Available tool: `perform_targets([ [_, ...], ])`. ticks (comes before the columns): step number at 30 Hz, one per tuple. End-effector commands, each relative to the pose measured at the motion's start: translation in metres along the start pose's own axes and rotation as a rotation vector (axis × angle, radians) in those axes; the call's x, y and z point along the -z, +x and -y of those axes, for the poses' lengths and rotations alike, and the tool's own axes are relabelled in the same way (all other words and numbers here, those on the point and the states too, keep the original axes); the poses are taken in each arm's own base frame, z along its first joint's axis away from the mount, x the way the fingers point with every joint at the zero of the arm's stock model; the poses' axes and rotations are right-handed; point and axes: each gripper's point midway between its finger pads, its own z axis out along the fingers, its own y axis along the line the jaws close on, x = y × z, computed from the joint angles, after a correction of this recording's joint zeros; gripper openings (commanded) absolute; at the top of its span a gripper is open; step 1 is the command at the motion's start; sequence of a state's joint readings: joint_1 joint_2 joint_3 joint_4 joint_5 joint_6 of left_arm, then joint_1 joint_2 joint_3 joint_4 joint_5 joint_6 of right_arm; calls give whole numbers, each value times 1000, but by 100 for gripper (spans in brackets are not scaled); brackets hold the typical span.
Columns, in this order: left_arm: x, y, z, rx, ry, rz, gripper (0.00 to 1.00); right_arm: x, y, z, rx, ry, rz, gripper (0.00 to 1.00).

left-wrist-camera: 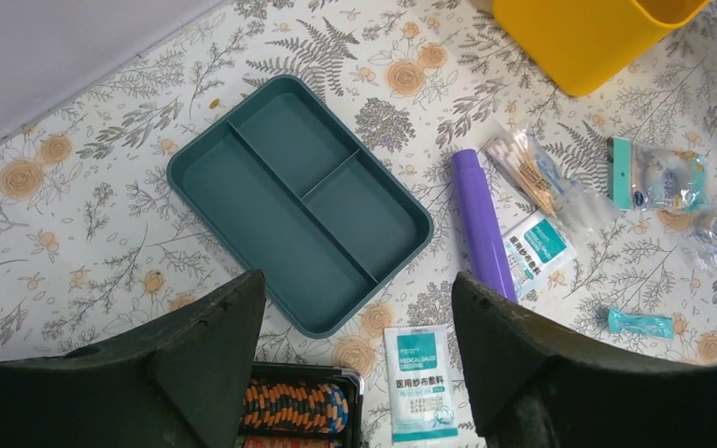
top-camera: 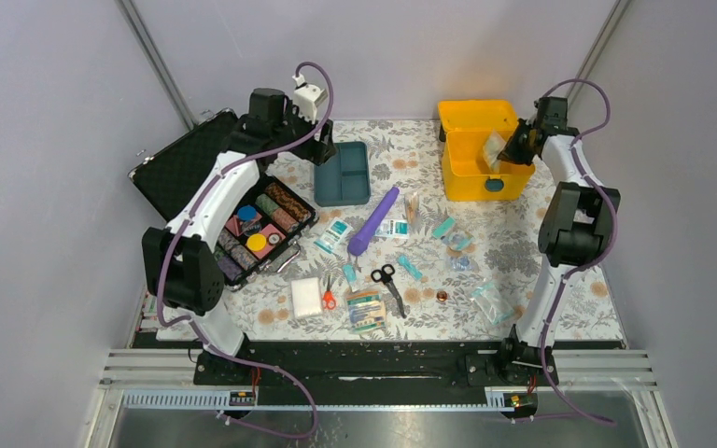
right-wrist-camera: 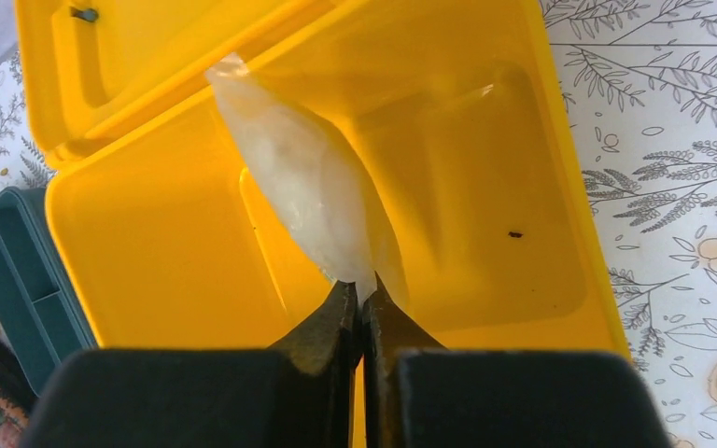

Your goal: Organize the medicine kit

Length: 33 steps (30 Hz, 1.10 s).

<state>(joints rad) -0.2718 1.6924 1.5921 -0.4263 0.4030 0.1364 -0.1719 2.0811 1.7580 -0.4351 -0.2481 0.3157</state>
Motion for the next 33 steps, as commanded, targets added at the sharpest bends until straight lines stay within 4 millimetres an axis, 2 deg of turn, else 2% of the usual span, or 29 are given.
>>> perform_targets([
  [1,3,-20,-13,-33,-42,27,73,-9,-1,2,-38,37,2,9],
  [4,1,-19,-14,-33,-41,19,73,-14,-1,8,-48,69,0,13],
  [6,1,-19,-15,-34,-39,15,73,-14,1,10,-54,96,-7,11],
  [9,1,-20,-15,-37,-36,14,73,-7,4,8,-64,108,-13,9],
  [12,-1,-18,-16,-36,-34,10,73,-1,12,16,-96,180,-14,7],
  [17,-5,-20,-18,-30,-26,14,73,0,25,36,-131,328,-11,16],
  [19,-5,-22,-18,-33,-26,17,73,2,25,45,-148,394,3,17],
  [22,-5,-23,-21,-36,-28,19,73,4,21,47,-152,414,21,19],
  [26,-6,-22,-21,-29,-25,18,73,8,13,45,-157,418,46,27],
  [30,-6,-21,-20,-19,-20,15,73,18,4,43,-167,437,77,51],
  [33,-5,-20,-20,-18,-21,15,73,32,-3,38,-166,429,98,59],
])
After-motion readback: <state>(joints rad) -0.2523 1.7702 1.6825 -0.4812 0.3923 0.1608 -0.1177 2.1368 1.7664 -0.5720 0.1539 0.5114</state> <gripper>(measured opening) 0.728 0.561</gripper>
